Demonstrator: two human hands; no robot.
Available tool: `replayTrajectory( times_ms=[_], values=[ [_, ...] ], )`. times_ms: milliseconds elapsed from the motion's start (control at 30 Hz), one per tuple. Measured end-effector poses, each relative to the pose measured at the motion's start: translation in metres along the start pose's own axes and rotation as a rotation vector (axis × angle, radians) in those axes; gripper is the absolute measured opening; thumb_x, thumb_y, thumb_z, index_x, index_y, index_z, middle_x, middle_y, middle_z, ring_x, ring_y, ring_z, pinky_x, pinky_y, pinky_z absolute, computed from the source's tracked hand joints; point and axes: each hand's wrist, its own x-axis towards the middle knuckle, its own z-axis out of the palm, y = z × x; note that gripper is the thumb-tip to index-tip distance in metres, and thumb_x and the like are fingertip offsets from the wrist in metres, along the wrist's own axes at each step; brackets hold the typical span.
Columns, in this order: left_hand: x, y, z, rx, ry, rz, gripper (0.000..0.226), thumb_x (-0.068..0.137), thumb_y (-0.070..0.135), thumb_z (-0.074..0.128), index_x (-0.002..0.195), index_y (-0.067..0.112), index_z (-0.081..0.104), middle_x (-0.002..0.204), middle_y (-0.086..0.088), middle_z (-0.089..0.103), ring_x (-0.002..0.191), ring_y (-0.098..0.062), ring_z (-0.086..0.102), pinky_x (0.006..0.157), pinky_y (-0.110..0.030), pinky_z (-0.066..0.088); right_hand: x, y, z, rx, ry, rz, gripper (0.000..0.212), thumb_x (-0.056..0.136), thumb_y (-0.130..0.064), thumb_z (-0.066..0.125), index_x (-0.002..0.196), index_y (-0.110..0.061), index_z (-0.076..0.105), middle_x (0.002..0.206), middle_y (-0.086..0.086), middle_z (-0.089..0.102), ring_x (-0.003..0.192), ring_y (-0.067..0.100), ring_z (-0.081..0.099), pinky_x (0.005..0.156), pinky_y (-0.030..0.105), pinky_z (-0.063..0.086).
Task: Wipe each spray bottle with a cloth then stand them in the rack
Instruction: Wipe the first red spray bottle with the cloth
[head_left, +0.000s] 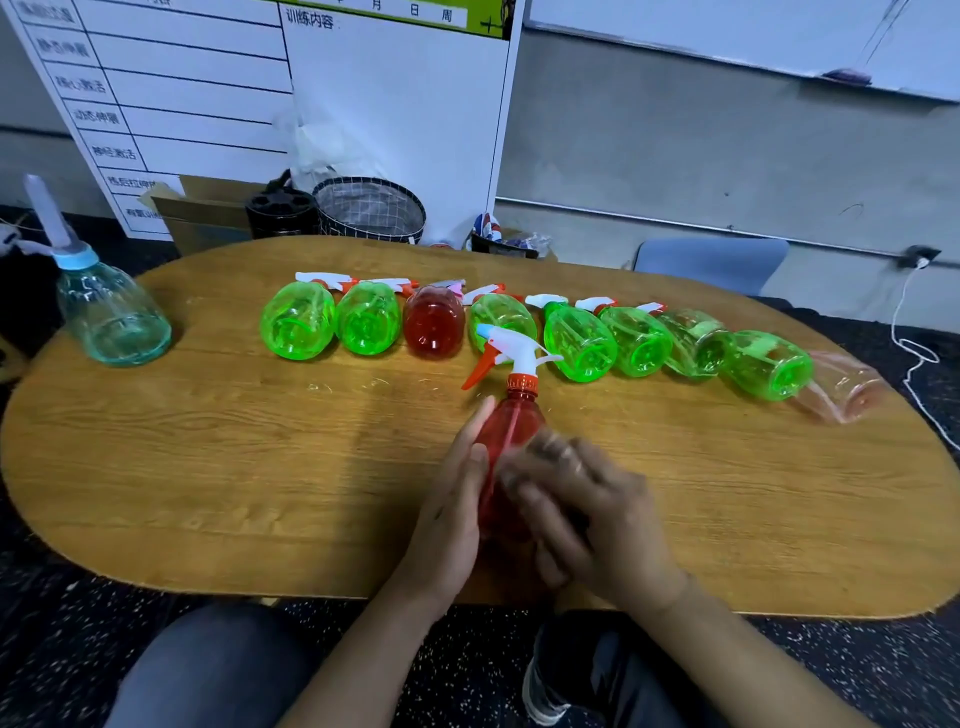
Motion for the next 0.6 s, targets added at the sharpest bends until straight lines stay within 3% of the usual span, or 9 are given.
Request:
replayTrajectory(
  times_ms=[100,133,200,300,367,433,600],
  values=[
    [-0.002,0.001,0.002,0.009,-0.006,0.004,0.044,0.114,0.040,0.039,0.157,0.035,0.044,0.161,0.020,0.049,0.152,-0.005,0.042,0.127,-0.043,0.037,0.032,0.006,0.001,0.003,0.140,0.302,0.037,0.106,-0.048,0.052,0.133,-0.032,0.071,0.102,-0.010,0.055,0.091,-0.005,0.058,0.078,0.014,0.047],
    [-0.002,0.001,0.003,0.037,-0.004,0.009,0.047,0.113,0.041,0.040,0.159,0.033,0.043,0.164,0.018,0.046,0.155,-0.006,0.039,0.129,-0.045,0.033,0.039,0.009,0.005,0.001,0.125,0.350,0.037,0.105,-0.050,0.051,0.133,-0.035,0.070,0.103,-0.011,0.056,0.094,-0.006,0.058,0.080,0.016,0.049],
    [-0.001,0.002,0.003,0.071,0.019,0.028,0.049,0.112,0.041,0.040,0.160,0.031,0.042,0.165,0.016,0.045,0.156,-0.007,0.037,0.130,-0.047,0.030,0.041,0.007,0.017,0.018,0.047,0.377,0.039,0.103,-0.054,0.053,0.135,-0.038,0.068,0.109,-0.006,0.060,0.098,0.004,0.063,0.084,0.033,0.056],
    [0.000,0.005,0.002,0.027,0.030,0.015,0.040,0.114,0.038,0.039,0.154,0.036,0.045,0.156,0.024,0.053,0.149,0.000,0.044,0.127,-0.043,0.036,0.025,0.002,0.023,0.023,0.025,0.290,0.039,0.103,-0.049,0.057,0.137,-0.034,0.067,0.102,0.000,0.056,0.084,0.018,0.065,0.067,0.043,0.057],
    [0.000,0.006,0.000,0.005,0.009,-0.003,0.042,0.113,0.044,0.038,0.154,0.045,0.046,0.156,0.024,0.054,0.148,-0.004,0.048,0.123,-0.054,0.041,0.012,0.002,0.020,0.002,0.024,0.183,0.038,0.103,-0.044,0.060,0.138,-0.032,0.067,0.099,0.001,0.052,0.073,0.017,0.060,0.059,0.041,0.056],
    [0.002,0.005,-0.002,-0.004,0.005,-0.016,0.045,0.111,0.050,0.040,0.155,0.051,0.046,0.160,0.014,0.052,0.151,-0.014,0.047,0.123,-0.062,0.037,-0.002,0.001,0.017,-0.025,-0.003,0.053,0.037,0.104,-0.040,0.062,0.139,-0.033,0.065,0.102,0.002,0.055,0.073,0.015,0.060,0.058,0.037,0.056],
    [0.004,0.000,-0.003,-0.036,0.032,-0.007,0.049,0.109,0.044,0.043,0.157,0.044,0.047,0.161,0.009,0.052,0.150,-0.015,0.048,0.127,-0.052,0.034,-0.023,-0.005,0.017,-0.067,-0.089,-0.163,0.030,0.099,-0.032,0.072,0.129,-0.028,0.075,0.112,0.001,0.068,0.082,0.014,0.069,0.063,0.031,0.060]
  ],
)
